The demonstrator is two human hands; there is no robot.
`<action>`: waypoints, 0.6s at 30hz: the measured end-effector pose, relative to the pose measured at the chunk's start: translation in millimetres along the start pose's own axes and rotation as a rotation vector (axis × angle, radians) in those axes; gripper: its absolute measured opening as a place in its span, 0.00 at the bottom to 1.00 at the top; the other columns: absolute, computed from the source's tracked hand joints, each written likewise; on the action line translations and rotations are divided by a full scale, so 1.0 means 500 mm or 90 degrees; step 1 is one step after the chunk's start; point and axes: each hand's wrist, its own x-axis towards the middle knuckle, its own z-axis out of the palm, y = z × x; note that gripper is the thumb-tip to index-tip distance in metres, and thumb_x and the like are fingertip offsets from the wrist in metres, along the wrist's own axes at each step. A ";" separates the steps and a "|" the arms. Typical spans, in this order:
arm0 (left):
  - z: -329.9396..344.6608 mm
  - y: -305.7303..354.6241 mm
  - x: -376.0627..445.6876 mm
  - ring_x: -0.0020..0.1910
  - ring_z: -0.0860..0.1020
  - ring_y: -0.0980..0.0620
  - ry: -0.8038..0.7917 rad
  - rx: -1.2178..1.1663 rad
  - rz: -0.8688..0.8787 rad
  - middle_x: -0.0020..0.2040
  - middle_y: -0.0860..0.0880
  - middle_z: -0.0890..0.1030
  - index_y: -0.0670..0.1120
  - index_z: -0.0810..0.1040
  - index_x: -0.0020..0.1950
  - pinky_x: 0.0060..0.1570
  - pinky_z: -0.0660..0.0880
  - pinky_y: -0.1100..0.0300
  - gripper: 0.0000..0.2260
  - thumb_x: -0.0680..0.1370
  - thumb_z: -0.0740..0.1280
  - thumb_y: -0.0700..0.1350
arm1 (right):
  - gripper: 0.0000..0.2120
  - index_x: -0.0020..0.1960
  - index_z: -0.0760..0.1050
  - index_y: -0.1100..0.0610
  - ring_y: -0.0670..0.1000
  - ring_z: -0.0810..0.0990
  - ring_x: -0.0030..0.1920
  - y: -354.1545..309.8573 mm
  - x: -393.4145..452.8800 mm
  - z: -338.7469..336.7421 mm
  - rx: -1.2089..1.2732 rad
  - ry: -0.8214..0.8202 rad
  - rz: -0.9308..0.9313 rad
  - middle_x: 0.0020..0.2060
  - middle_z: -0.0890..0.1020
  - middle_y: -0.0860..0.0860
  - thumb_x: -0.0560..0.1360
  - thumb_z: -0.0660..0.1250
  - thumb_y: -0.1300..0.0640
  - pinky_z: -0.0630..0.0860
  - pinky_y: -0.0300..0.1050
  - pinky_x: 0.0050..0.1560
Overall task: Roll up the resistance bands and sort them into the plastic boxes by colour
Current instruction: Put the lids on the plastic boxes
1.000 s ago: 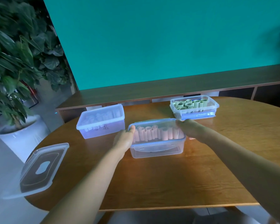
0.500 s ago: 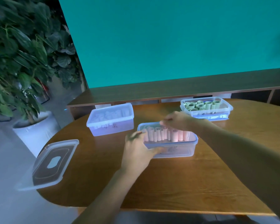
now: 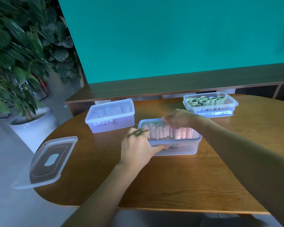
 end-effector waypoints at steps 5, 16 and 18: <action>0.011 -0.008 -0.004 0.53 0.81 0.51 0.070 -0.040 0.028 0.50 0.51 0.86 0.46 0.85 0.56 0.45 0.80 0.58 0.40 0.63 0.63 0.77 | 0.21 0.46 0.82 0.54 0.52 0.85 0.44 0.004 0.002 -0.009 0.028 -0.005 0.008 0.44 0.85 0.52 0.81 0.61 0.40 0.79 0.49 0.57; 0.047 -0.034 0.126 0.60 0.75 0.50 -0.052 -0.212 -0.099 0.61 0.52 0.80 0.50 0.81 0.64 0.54 0.74 0.55 0.22 0.72 0.76 0.55 | 0.17 0.42 0.79 0.57 0.53 0.78 0.34 0.046 0.005 -0.015 0.103 0.187 0.233 0.34 0.81 0.53 0.77 0.60 0.47 0.73 0.41 0.34; 0.053 -0.034 0.139 0.52 0.79 0.50 -0.055 -0.280 -0.152 0.53 0.51 0.82 0.49 0.82 0.60 0.48 0.74 0.58 0.15 0.75 0.75 0.50 | 0.11 0.40 0.77 0.57 0.51 0.76 0.30 0.049 0.004 -0.018 0.195 0.185 0.280 0.29 0.79 0.51 0.74 0.63 0.52 0.70 0.39 0.31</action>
